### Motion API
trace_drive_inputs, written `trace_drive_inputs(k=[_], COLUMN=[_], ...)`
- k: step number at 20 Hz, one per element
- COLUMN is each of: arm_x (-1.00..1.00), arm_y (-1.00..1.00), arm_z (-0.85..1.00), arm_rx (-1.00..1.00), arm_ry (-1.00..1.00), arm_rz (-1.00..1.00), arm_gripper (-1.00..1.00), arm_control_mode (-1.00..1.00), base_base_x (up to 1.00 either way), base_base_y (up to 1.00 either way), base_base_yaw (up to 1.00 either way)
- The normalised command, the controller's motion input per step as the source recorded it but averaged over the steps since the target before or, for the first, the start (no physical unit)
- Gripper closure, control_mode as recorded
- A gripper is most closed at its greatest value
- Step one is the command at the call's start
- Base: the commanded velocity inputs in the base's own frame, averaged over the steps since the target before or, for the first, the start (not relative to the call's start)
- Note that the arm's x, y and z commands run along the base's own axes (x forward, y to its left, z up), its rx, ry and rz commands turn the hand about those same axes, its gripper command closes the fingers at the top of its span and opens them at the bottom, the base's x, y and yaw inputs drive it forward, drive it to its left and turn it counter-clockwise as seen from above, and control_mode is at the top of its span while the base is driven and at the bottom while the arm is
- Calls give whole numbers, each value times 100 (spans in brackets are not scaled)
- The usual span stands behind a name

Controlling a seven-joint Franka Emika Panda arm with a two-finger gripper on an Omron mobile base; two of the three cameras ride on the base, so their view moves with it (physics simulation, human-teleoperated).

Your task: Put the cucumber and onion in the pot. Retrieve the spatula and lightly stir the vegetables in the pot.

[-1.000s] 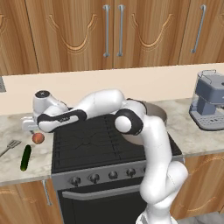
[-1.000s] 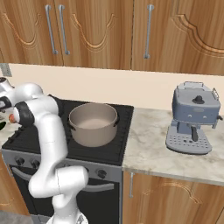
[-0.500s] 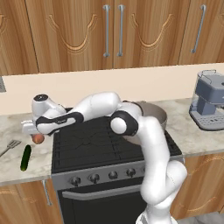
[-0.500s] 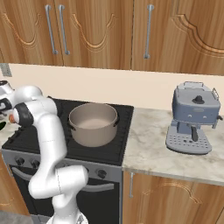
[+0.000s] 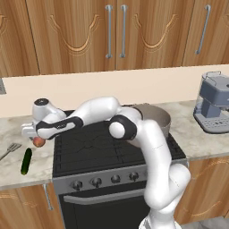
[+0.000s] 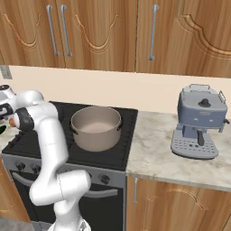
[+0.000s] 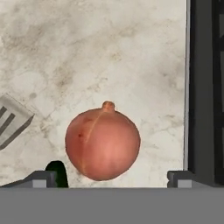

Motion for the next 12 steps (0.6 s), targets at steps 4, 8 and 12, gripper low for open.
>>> trace_drive_inputs(k=[4,8,12], arm_x=[34,6,-19], arm_y=[32,12,-8], arm_z=[-4,0,-21], arm_rx=[0,0,0], arm_ry=[0,0,2], arm_rz=[-5,-1,0], arm_gripper=[-100,-100,-100], arm_control_mode=[-100,-100,-100], base_base_x=[0,0,0], base_base_y=[0,0,0], base_base_yaw=[0,0,0])
